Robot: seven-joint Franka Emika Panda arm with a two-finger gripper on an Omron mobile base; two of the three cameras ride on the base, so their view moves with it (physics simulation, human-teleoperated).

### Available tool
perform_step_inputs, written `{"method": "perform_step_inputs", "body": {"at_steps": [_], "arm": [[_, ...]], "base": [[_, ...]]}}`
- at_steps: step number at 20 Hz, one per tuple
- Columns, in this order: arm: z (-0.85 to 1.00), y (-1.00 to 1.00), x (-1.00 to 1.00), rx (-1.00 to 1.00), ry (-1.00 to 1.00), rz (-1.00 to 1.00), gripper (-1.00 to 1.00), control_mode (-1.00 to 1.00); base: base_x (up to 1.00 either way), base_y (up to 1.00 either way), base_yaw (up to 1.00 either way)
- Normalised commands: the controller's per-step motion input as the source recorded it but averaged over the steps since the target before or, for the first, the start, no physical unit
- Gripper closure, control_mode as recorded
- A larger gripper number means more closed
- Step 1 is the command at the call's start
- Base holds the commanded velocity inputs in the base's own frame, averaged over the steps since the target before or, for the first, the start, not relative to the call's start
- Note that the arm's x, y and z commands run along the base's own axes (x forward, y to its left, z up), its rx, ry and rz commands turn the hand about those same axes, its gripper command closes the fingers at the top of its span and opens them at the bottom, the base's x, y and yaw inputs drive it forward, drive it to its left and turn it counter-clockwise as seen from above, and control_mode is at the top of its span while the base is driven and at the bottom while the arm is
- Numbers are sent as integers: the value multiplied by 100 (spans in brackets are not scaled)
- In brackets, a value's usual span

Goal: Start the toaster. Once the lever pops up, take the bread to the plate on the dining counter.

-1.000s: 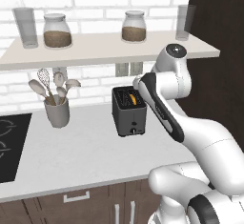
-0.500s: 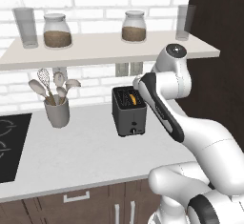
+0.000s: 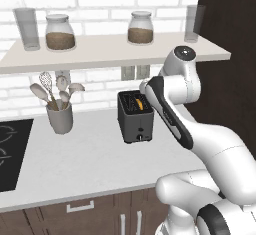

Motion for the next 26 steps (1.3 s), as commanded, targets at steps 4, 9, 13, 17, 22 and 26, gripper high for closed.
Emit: {"method": "perform_step_inputs", "body": {"at_steps": [4,9,13,17,22,26], "arm": [[0,0,0,0,0,0,-100,-100],[0,0,0,0,0,0,-100,-100],[0,0,0,0,0,0,-100,-100],[0,0,0,0,0,0,-100,-100],[0,0,0,0,0,0,-100,-100],[0,0,0,0,0,0,-100,-100]], "base": [[0,0,0],[0,0,0],[0,0,0],[0,0,0],[0,0,0],[0,0,0]]}}
